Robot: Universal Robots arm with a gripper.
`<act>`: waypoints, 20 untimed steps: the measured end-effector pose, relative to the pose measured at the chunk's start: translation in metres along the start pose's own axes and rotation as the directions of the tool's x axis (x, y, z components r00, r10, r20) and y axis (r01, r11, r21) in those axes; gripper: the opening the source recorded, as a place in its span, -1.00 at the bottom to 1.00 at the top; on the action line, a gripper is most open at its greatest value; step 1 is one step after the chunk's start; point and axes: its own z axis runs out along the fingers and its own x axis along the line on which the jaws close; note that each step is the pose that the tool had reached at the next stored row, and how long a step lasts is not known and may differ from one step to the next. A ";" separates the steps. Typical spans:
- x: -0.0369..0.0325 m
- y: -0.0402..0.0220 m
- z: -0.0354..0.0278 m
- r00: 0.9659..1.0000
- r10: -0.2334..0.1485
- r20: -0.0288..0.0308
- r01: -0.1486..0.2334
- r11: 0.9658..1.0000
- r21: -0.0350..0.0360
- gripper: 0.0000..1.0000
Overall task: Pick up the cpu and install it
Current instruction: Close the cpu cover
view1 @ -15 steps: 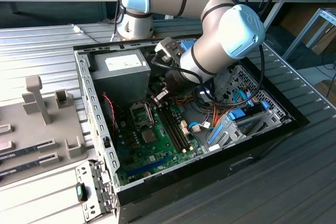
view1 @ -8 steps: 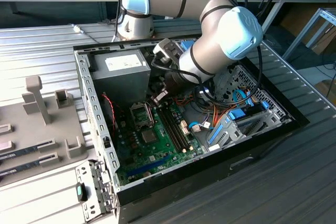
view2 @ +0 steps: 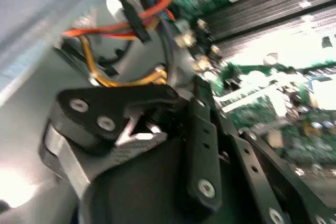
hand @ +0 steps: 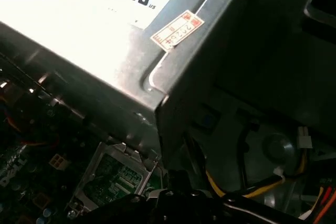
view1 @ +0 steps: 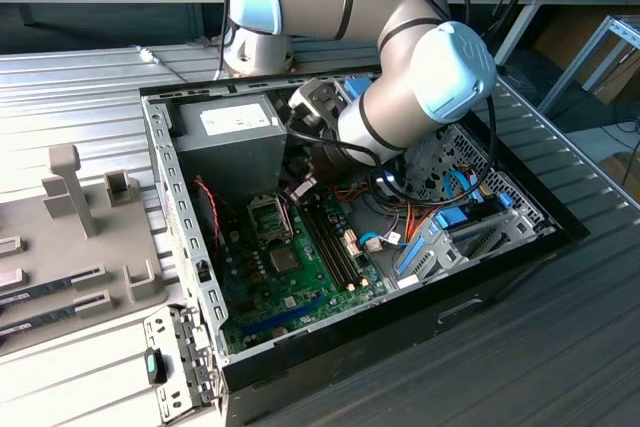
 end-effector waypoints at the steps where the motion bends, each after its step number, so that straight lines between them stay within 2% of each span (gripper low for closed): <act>1: 0.0007 -0.0008 -0.0004 1.000 0.000 0.000 0.000 1.000 0.000 -0.79; 4: 0.0011 -0.0017 -0.0001 1.000 0.000 0.001 0.000 1.000 -0.001 -0.79; 7: 0.0016 -0.0016 0.0003 1.000 -0.002 0.004 0.002 1.000 -0.007 -0.79; 12: 0.0037 -0.0006 0.0013 1.000 -0.007 0.016 0.008 1.000 -0.028 -0.79; 18: 0.0089 -0.0031 0.0005 1.000 -0.007 0.016 0.008 1.000 -0.029 -0.79; 20: 0.0098 -0.0034 -0.0015 1.000 -0.008 0.017 0.008 1.000 -0.029 -0.79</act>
